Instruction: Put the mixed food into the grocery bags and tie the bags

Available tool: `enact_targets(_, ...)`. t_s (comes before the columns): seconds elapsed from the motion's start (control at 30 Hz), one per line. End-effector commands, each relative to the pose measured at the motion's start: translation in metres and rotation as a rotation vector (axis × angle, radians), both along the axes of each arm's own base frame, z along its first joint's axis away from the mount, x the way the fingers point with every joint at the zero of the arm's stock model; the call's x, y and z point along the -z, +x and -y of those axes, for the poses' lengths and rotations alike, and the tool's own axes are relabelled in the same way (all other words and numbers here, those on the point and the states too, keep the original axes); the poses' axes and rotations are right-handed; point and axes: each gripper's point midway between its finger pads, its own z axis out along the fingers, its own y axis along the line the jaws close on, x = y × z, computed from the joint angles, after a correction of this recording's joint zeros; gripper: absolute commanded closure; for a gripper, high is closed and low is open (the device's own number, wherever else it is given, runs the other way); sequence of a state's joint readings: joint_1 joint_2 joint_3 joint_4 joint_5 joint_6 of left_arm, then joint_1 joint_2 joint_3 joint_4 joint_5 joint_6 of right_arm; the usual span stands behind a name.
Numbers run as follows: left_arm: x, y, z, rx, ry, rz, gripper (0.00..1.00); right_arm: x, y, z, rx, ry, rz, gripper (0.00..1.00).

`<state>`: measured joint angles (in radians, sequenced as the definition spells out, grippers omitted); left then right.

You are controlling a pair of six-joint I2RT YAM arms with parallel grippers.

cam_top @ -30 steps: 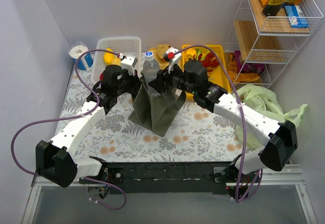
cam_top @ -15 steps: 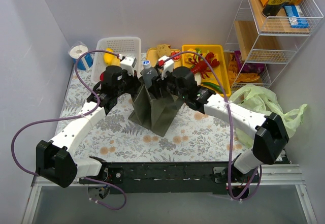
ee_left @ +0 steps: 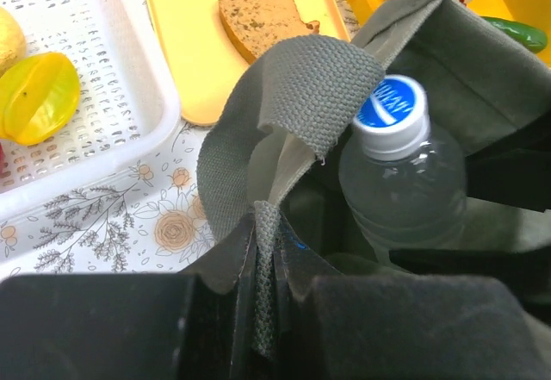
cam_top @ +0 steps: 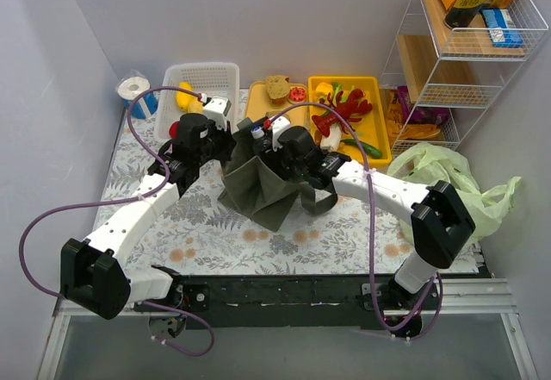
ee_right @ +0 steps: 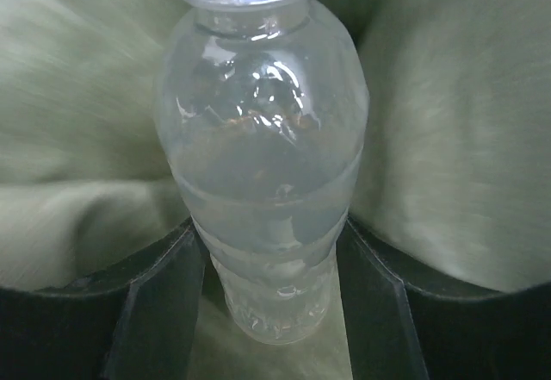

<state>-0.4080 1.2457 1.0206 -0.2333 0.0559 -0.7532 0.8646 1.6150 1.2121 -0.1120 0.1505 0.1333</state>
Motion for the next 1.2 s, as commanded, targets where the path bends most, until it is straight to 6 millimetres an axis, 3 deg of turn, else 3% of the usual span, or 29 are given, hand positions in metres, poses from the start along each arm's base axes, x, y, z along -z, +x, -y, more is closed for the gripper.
enact_targets(0.0,-0.003,-0.001,-0.010,-0.033,0.026,0.025,1.00,-0.009,0.009,0.000,0.012,-0.002,0.009,0.70)
enact_targets(0.07,-0.004,-0.002,-0.007,-0.019,0.015,0.022,1.00,-0.015,0.007,-0.002,-0.014,0.010,0.020,0.59)
enact_targets(0.1,-0.004,-0.002,-0.006,-0.014,0.012,0.022,1.00,-0.022,0.006,-0.005,-0.032,0.024,0.029,0.39)
enact_targets(0.2,-0.001,-0.002,-0.005,-0.012,0.015,0.015,1.00,-0.036,0.003,-0.006,-0.055,0.030,0.042,0.12)
enact_targets(0.3,0.003,-0.001,-0.006,-0.022,0.019,0.007,1.00,-0.057,-0.002,-0.005,-0.080,0.046,0.052,0.05)
enact_targets(0.53,0.009,0.001,-0.005,-0.024,0.020,-0.017,1.00,-0.122,-0.023,0.007,-0.114,0.105,0.070,0.01)
enact_targets(0.63,0.010,0.002,-0.006,-0.031,0.025,-0.020,1.00,-0.131,-0.031,0.032,-0.023,0.089,0.036,0.02)
enact_targets(0.73,0.011,0.002,-0.007,-0.036,0.030,-0.022,1.00,-0.119,-0.032,0.068,0.112,0.070,-0.072,0.02)
enact_targets(0.8,0.012,0.002,-0.007,-0.035,0.029,-0.024,1.00,-0.098,-0.030,0.091,0.185,0.100,-0.162,0.03)
enact_targets(0.83,0.012,0.002,-0.007,-0.034,0.031,-0.025,1.00,-0.103,-0.032,0.100,0.200,0.145,-0.159,0.03)
enact_targets(0.87,0.013,0.002,-0.007,-0.033,0.030,-0.026,1.00,-0.080,-0.034,0.114,0.232,0.147,-0.217,0.03)
enact_targets(0.97,0.012,0.002,-0.006,-0.031,0.027,-0.027,1.00,-0.080,-0.039,0.123,0.273,0.267,-0.273,0.05)
enact_targets(1.0,0.013,0.002,-0.006,-0.031,0.029,-0.028,1.00,-0.068,-0.045,0.124,0.284,0.275,-0.308,0.06)
enact_targets(1.07,0.013,0.002,-0.006,-0.031,0.029,-0.028,1.00,-0.074,-0.050,0.119,0.299,0.359,-0.331,0.07)
enact_targets(1.1,0.013,0.003,-0.006,-0.030,0.030,-0.027,1.00,-0.060,-0.054,0.120,0.313,0.362,-0.365,0.07)
enact_targets(1.17,0.013,0.002,-0.006,-0.030,0.031,-0.029,1.00,-0.063,-0.057,0.117,0.339,0.436,-0.385,0.07)
